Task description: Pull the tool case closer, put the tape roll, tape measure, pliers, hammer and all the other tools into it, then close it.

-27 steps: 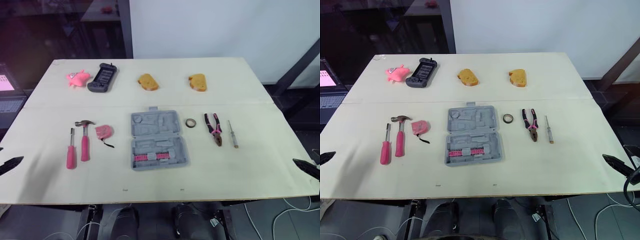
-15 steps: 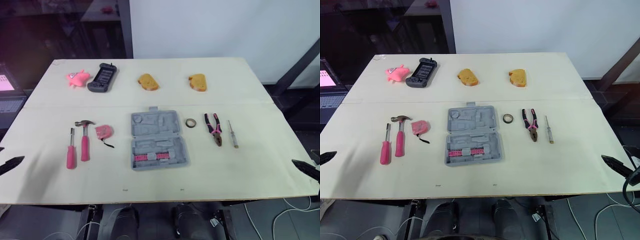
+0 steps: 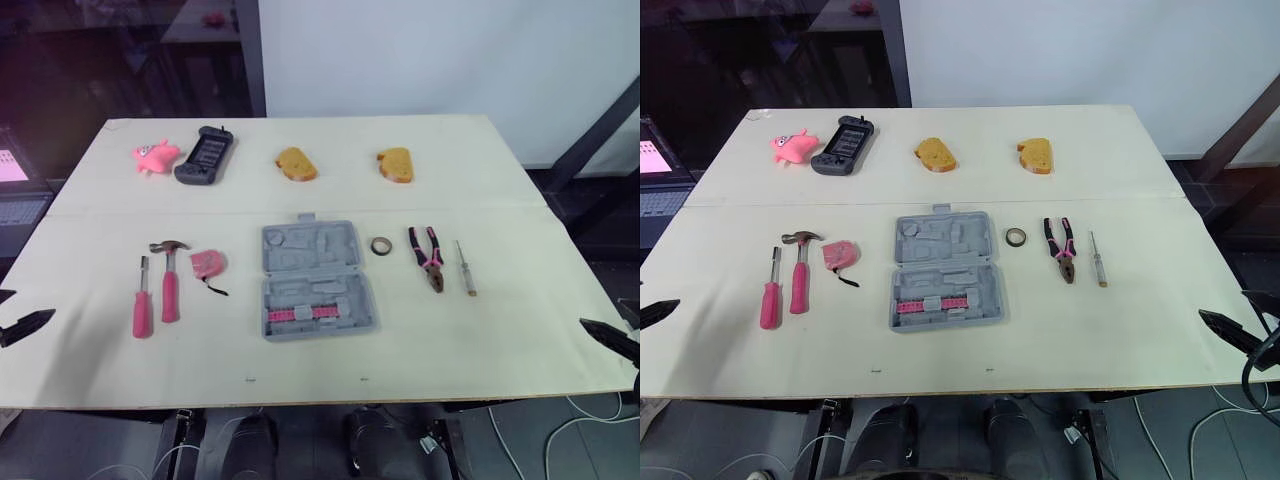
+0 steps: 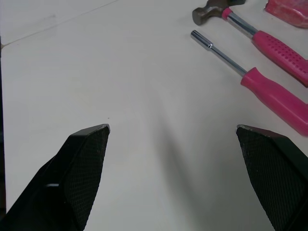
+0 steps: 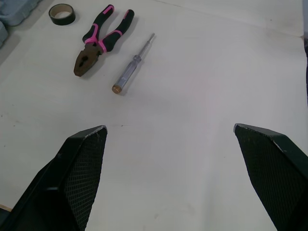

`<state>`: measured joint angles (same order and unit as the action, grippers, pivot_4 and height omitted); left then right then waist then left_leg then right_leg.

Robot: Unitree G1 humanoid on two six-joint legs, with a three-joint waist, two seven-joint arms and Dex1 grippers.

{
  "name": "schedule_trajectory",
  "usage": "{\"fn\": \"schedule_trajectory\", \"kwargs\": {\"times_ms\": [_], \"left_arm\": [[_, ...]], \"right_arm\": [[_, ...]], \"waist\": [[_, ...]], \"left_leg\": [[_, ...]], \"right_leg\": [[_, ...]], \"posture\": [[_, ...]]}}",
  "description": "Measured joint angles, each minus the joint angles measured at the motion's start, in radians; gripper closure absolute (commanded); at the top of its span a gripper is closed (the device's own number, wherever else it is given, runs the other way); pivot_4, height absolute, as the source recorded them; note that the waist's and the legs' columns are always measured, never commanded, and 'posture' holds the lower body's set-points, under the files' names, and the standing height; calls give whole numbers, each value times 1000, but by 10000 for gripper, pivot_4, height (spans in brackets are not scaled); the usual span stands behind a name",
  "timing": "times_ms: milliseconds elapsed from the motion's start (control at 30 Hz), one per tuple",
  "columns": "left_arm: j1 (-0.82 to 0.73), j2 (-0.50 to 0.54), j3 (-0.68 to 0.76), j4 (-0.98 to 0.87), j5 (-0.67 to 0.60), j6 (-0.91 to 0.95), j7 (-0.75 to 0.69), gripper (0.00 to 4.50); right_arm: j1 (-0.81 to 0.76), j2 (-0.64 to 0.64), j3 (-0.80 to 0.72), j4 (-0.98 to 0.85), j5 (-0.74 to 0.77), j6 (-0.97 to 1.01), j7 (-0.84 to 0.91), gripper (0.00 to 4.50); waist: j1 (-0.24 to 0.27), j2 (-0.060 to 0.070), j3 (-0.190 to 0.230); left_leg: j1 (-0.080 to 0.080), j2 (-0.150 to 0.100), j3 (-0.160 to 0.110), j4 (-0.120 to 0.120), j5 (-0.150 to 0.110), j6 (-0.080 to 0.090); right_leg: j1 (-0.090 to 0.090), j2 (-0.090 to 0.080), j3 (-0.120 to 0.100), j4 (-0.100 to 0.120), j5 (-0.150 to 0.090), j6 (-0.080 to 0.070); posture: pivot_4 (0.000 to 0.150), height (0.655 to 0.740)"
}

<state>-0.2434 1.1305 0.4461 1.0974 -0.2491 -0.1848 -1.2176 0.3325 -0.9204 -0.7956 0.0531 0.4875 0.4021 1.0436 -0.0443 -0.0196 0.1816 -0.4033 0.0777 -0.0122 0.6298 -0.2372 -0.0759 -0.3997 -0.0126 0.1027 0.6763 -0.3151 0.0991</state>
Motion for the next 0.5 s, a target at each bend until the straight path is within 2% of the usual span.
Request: {"fn": "schedule_trajectory", "kwargs": {"times_ms": [133, 267, 333, 367, 433, 500], "left_arm": [[3, -56, -10, -94, -9, 14, -19, 703], [68, -200, -39, -397, -67, 147, 7, 703], [92, -309, -83, -606, -92, 253, 82, 703], [86, -374, -131, -706, -95, 305, 131, 5802], [70, -445, -196, -806, -89, 367, 205, 12344], [45, -498, -250, -871, -69, 429, 278, 21801]], "right_arm": [[-10, 41, 21, -105, 50, 72, -31, 0], [-16, 70, 143, -365, 116, 207, -105, 0], [-82, 97, 261, -492, 145, 281, -179, 0], [-140, 117, 347, -545, 146, 313, -223, 2669], [-220, 142, 470, -585, 127, 354, -294, 8017], [-324, 200, 581, -566, 71, 382, -386, 17209]], "waist": [[1, 1, 0], [1, 1, -1], [1, 0, -1], [2, 0, -1], [3, -2, -1], [2, -4, -2]], "left_leg": [[0, 0, 0, 0, 0, 0], [0, 1, 0, 1, 0, 0], [0, 1, 0, 2, 0, 0], [-1, 1, 0, 4, 0, 0], [-1, 1, -1, 5, 0, 0], [-1, 1, -2, 5, 0, 0]], "right_leg": [[0, 0, 0, 1, 0, 0], [0, 0, 1, 3, 0, 0], [0, 0, 1, 4, 0, 1], [0, 1, 1, 5, 1, 1], [0, 1, 1, 5, 1, 1], [0, 1, 1, 5, 1, 1]], "posture": [[1500, 7400], [1500, 7400], [1500, 7400], [1500, 7400], [1500, 7400], [1500, 7400]]}}
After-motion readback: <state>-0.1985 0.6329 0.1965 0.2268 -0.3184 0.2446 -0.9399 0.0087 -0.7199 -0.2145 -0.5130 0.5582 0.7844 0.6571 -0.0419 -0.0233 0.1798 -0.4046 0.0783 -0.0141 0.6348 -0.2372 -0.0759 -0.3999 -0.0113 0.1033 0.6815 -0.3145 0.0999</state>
